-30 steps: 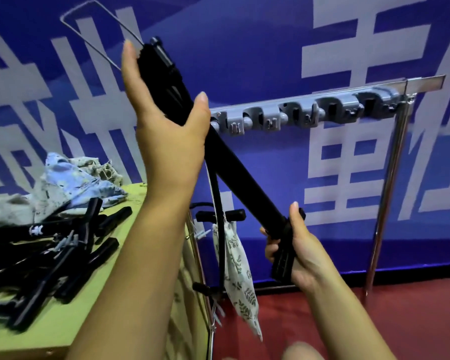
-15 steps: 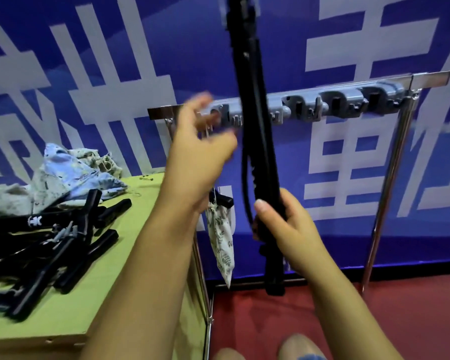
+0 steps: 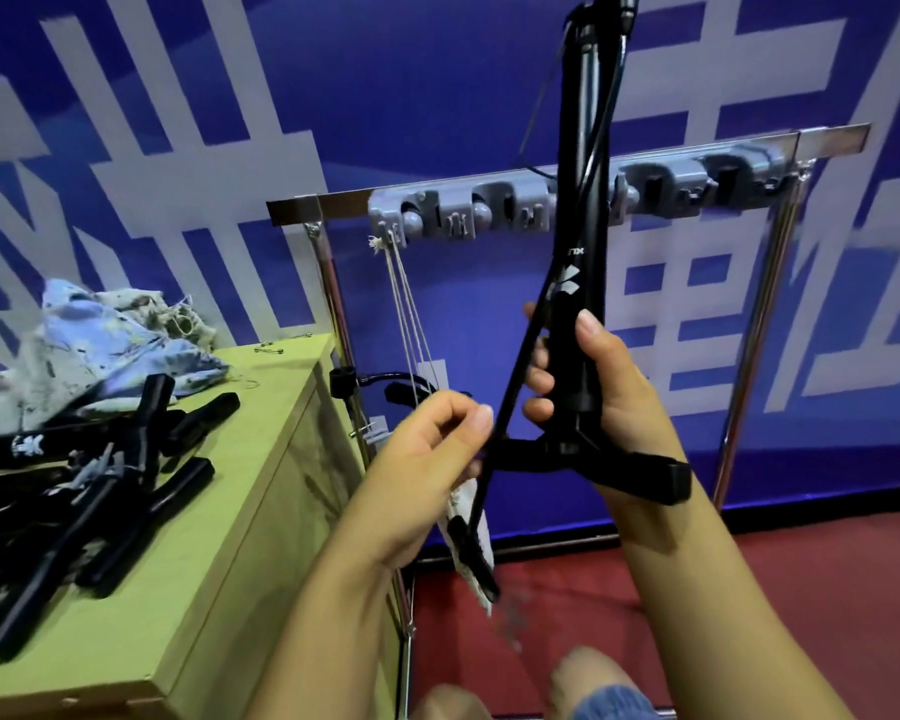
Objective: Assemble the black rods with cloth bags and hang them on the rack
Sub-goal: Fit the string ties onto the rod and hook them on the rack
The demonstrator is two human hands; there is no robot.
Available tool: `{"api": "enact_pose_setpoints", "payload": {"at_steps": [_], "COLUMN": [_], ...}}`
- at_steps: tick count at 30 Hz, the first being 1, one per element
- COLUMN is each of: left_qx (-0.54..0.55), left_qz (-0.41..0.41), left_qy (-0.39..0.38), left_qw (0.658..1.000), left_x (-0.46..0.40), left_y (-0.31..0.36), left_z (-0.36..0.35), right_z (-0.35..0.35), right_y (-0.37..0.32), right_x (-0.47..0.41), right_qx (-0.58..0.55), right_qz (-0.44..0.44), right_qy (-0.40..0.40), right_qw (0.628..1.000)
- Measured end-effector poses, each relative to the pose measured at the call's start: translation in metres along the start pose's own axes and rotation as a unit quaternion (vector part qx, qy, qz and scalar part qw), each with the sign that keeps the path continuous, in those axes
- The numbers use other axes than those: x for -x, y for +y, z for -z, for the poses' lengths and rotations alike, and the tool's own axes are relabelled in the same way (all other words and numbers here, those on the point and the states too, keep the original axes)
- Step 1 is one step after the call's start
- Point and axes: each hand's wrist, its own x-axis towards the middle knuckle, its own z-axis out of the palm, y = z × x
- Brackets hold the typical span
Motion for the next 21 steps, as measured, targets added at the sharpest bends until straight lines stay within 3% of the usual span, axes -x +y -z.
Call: {"api": "enact_pose_setpoints", "payload": {"at_steps": [4, 7, 11, 17, 21], "left_qx": [-0.078, -0.151, -0.135, -0.031, -0.020], "left_qz": [-0.040, -0.070, -0.111, -0.055, -0.047], "left_qy": [-0.009, 0.075, 0.149, 0.073, 0.076], "left_qw": [0.996, 0.983, 0.973, 0.995, 0.996], "left_x": [0.009, 0.012, 0.024, 0.032, 0.029], "left_y": [-0.001, -0.003, 0.000, 0.006, 0.005], "left_z": [-0.003, -0.011, -0.014, -0.024, -0.024], "right_z": [0.000, -0.005, -0.004, -0.006, -0.010], "right_y": [0.006, 0.009, 0.005, 0.006, 0.002], "right_x": [0.001, -0.002, -0.003, -0.001, 0.001], "right_qx": [0.036, 0.037, -0.008, -0.151, -0.165], "right_qz": [0.003, 0.017, 0.050, 0.022, 0.021], "right_qy": [-0.016, -0.023, -0.041, -0.044, -0.004], "right_qw": [0.999, 0.999, 0.998, 0.987, 0.986]}}
